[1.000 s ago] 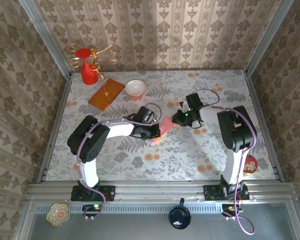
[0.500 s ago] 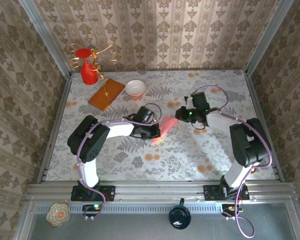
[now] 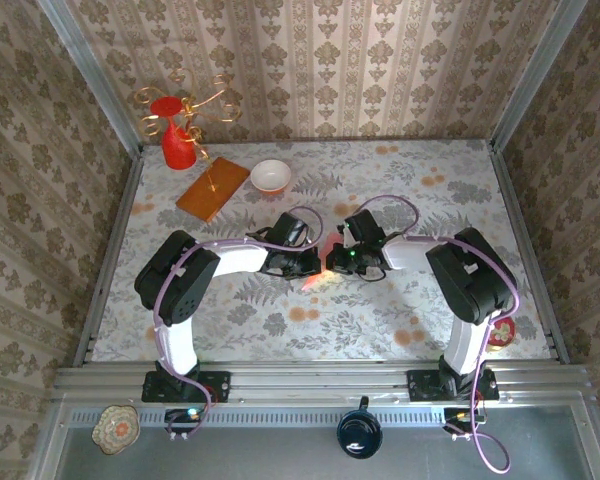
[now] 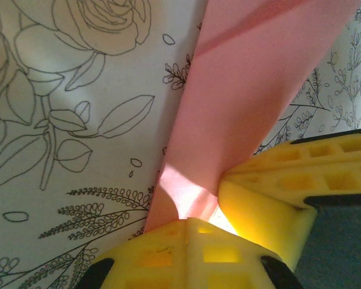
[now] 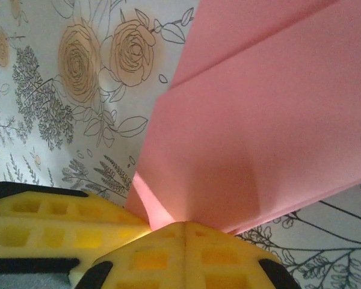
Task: Fold a paper plane with a square sheet of paper (pick it up from the middle)
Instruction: Fold the wing for the fifth time at the center of the table.
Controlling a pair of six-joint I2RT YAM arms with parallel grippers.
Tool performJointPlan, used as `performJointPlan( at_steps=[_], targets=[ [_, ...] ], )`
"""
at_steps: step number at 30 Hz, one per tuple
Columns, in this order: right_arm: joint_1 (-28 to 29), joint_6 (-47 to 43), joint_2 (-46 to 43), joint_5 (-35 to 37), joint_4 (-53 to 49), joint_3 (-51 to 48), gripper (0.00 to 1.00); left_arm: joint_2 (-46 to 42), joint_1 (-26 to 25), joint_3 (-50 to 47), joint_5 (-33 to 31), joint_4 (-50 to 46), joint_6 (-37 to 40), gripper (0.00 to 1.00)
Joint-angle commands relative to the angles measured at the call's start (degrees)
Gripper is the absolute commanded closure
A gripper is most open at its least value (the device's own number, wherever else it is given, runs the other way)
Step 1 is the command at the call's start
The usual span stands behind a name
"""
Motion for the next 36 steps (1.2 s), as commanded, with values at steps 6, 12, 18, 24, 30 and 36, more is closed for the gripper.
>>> performJointPlan(
  at_steps=[6,12,18,24,30,36],
  targets=[
    [-4.06,-0.09,3.62,3.85,-0.42,1.09,1.00,0.76,-0.06,-3.41,-2.06,-8.15,-1.61,0.99],
    [-11.52,-0.05,5.63,3.36,0.96,2.80,1.00,0.67,-0.05,-4.63,-2.11,-8.05,-2.02,1.00],
    [-17.02,-0.66,8.68,2.17,1.13,7.27,1.00,0.76,-0.14,-5.44,-1.63,-7.39,-2.29,1.00],
    [-18.96,-2.77,6.46,0.56,-0.68,9.71,0.99,0.49,-0.14,-4.49,-1.38,-7.54,-1.60,1.00],
    [-16.00,-2.90,-3.60,-1.36,-0.08,3.57,0.98,0.23,-0.13,-3.36,-1.36,-7.73,-1.20,1.00],
    [-7.63,-1.04,-4.16,-3.23,0.10,0.94,0.98,-0.11,-0.14,-2.76,-1.19,-7.52,-0.97,1.00]
  ],
)
